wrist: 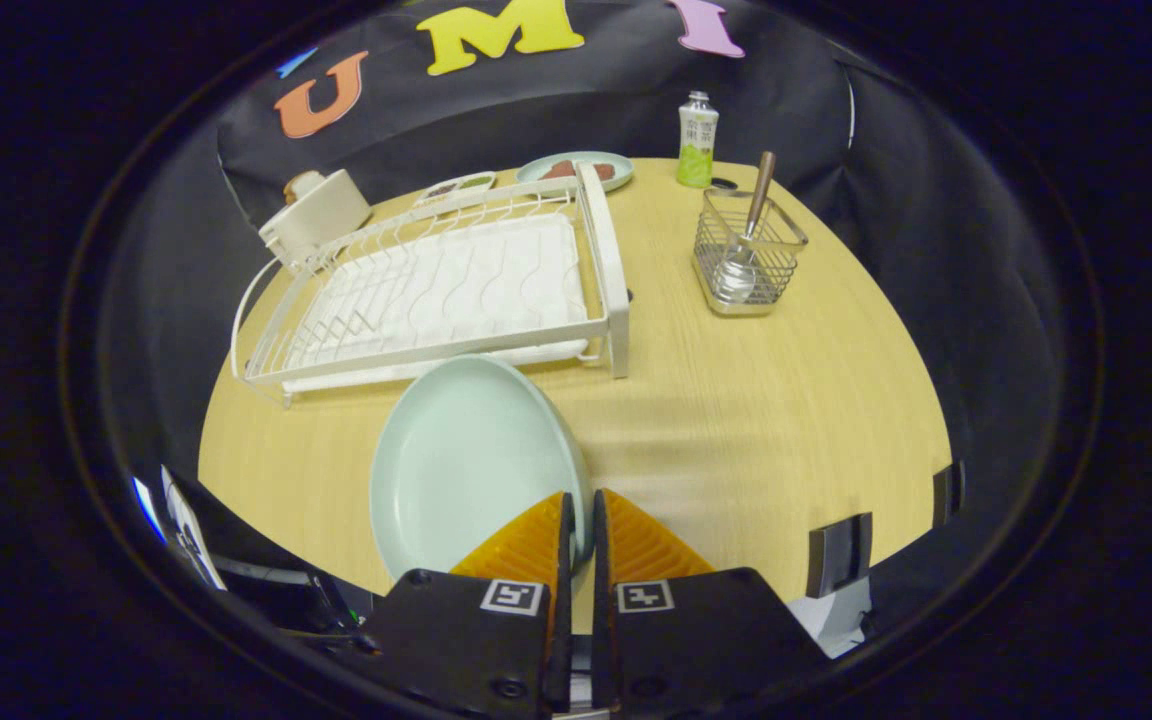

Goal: Take the plate from the dish rack, then take the spoon from the basket and place it into the plate.

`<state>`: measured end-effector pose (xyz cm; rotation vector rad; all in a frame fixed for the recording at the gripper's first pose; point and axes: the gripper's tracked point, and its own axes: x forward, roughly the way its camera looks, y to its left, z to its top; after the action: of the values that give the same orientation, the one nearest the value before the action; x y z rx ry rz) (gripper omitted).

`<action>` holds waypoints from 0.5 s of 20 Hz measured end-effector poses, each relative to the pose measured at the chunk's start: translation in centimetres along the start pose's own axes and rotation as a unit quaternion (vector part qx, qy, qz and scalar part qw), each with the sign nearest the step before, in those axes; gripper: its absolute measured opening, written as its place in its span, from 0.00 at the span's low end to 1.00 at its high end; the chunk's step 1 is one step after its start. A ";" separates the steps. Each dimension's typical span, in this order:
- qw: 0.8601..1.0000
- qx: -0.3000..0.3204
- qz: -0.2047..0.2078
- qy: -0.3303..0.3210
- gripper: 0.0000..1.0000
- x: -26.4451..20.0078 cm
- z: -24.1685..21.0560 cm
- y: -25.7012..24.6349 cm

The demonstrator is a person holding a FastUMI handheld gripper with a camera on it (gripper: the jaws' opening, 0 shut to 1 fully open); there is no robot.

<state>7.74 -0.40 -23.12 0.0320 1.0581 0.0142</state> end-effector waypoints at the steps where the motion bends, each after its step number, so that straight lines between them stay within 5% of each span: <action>1: 1.000 0.003 -0.006 0.003 0.13 0.5 -0.1 -0.5; 7: 0.997 -0.008 0.001 -0.078 0.13 0.4 2.6 -1.8; 9: 0.993 -0.005 0.013 -0.121 0.29 -0.7 4.1 -1.8; 10: 0.991 -0.005 0.007 -0.137 0.54 -1.1 4.8 -2.2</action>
<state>11.41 -2.74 -19.90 0.0321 0.7835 0.0274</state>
